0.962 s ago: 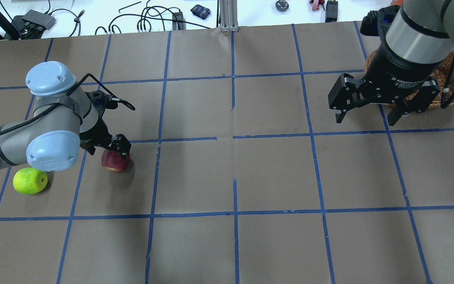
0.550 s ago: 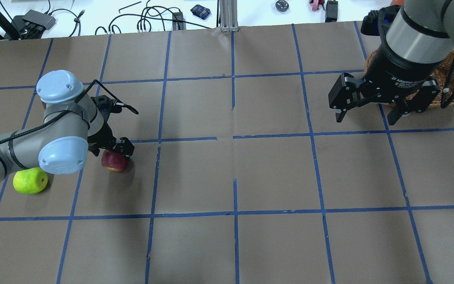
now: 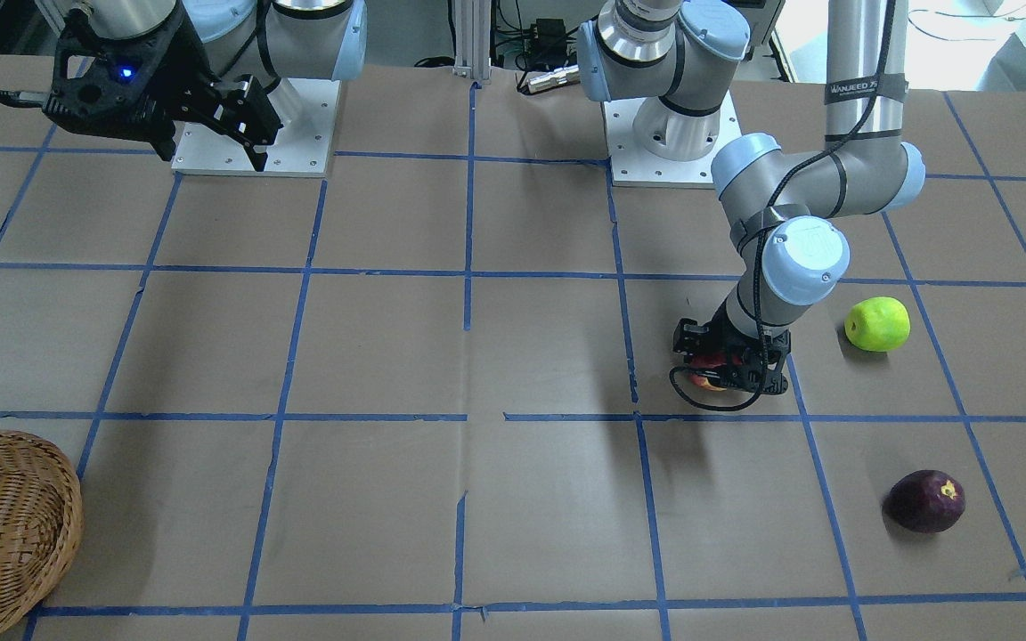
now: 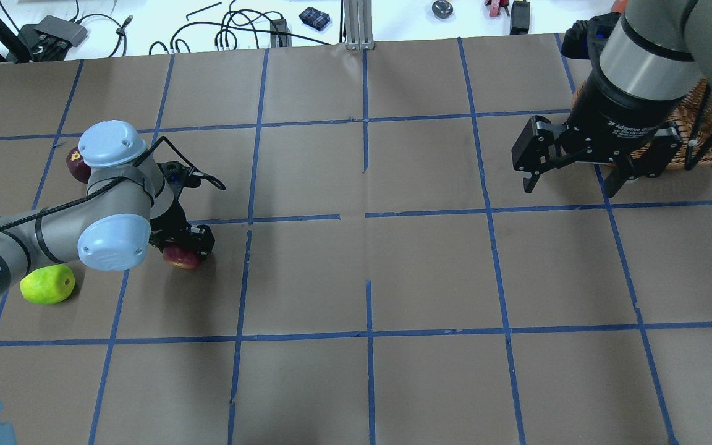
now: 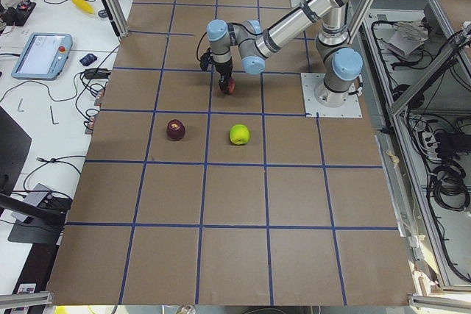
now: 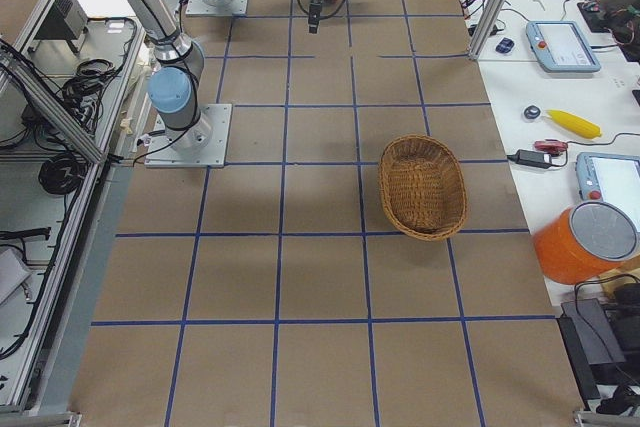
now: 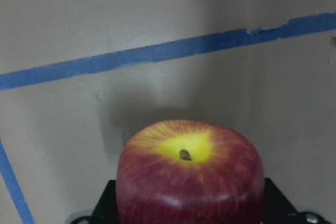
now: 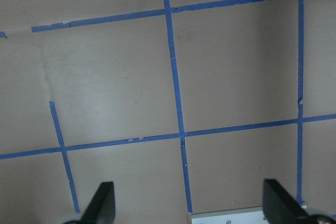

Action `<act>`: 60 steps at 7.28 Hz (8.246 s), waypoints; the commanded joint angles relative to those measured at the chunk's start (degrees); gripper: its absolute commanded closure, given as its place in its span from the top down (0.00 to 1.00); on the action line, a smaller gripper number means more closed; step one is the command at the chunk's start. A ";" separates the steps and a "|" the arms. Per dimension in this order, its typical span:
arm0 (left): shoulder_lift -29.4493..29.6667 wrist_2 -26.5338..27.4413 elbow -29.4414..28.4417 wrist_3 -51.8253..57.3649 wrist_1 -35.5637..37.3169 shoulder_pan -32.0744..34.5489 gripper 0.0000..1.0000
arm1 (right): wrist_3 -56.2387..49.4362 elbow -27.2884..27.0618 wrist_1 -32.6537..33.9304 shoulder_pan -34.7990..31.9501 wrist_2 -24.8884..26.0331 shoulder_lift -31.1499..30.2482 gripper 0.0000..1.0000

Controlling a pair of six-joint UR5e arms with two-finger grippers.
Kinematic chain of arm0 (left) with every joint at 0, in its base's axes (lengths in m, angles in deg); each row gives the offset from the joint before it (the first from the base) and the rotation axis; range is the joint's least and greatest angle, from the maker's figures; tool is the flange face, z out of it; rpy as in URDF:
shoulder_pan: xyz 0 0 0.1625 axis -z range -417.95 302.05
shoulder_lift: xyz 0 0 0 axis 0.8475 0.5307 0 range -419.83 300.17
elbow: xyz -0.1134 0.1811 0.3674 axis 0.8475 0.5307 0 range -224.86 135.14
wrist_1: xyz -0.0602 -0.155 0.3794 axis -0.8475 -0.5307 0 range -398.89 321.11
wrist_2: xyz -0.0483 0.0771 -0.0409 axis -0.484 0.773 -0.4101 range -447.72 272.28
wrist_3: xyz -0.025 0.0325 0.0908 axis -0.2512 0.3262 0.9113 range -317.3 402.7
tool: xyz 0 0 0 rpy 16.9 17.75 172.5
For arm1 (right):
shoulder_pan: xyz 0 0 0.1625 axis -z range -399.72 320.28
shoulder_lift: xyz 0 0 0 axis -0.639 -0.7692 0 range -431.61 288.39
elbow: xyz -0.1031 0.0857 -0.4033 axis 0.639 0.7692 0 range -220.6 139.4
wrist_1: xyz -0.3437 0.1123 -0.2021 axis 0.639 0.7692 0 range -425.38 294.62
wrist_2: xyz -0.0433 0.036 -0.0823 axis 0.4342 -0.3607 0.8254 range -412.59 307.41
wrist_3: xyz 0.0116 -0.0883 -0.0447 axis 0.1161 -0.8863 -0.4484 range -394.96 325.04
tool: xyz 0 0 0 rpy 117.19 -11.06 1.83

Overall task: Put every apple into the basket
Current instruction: 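Grasp the red apple with the left gripper and carry it toward the table center, then open the left gripper to set the red apple down and lift away, then move the right gripper to the red apple while left moves to green apple, then grasp the red apple with the right gripper while left grasps green apple, then carry the red apple to the basket while left carries green apple to center, then release the red apple in the basket while left releases the green apple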

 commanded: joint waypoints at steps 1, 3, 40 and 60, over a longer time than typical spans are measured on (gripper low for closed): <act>-1.47 -1.50 -1.02 -5.95 -0.40 1.76 0.00 | 0.05 -0.01 0.15 0.02 0.06 0.12 1.00; -0.69 -12.38 -4.16 -26.46 -0.58 9.98 0.00 | -0.03 -0.01 2.24 -0.07 -0.02 0.30 1.00; -4.00 5.20 -5.84 24.50 -11.34 -22.59 0.12 | 9.46 -1.95 43.60 -23.30 4.72 32.68 0.00; 3.73 -21.78 -17.42 -46.53 -4.72 20.70 1.00 | -32.99 12.12 56.31 28.67 7.80 45.47 0.40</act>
